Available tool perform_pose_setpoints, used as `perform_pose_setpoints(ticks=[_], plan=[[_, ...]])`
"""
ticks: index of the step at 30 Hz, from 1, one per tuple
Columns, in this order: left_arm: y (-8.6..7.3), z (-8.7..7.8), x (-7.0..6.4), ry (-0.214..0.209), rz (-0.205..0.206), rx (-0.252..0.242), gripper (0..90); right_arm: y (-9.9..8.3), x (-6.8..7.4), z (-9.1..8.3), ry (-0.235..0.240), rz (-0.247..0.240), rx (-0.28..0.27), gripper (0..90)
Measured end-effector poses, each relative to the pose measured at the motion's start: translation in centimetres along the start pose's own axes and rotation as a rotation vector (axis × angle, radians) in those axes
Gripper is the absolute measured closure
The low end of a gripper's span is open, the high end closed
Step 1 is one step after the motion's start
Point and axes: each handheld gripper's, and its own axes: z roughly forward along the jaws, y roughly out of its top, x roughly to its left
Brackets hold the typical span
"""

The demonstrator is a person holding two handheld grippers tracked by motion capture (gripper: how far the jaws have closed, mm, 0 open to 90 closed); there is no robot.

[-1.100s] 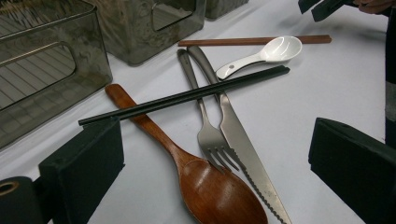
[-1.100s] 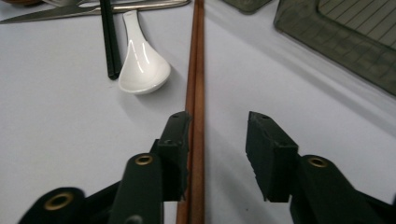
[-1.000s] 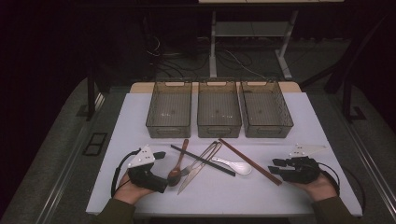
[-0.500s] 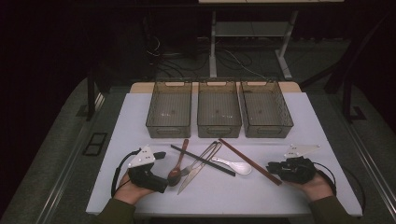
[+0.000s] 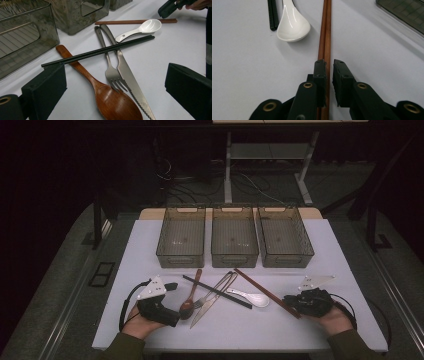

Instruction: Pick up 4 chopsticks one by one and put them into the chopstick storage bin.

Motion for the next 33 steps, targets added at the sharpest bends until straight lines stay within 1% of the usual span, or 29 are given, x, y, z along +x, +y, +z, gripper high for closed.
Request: perform_pose_setpoints(ticks=[11,17,22,33], plan=[[0.01,0.0,-0.04,-0.001,-0.001,0.0,3.2,-0.04,0.05,0.25,-0.001,-0.014,0.023,81.4],[0.0,0.02,-0.02,-0.002,0.002,0.001,3.3,-0.08,0.03,0.34,-0.005,-0.011,0.031,82.2],[0.01,-0.03,-0.04,0.0,-0.004,-0.001,3.3,-0.11,-0.03,0.39,-0.01,-0.011,0.038,82.2],[0.01,0.02,-0.03,-0.002,0.002,0.003,3.4,-0.14,-0.41,0.43,-0.016,-0.016,0.041,82.1]])
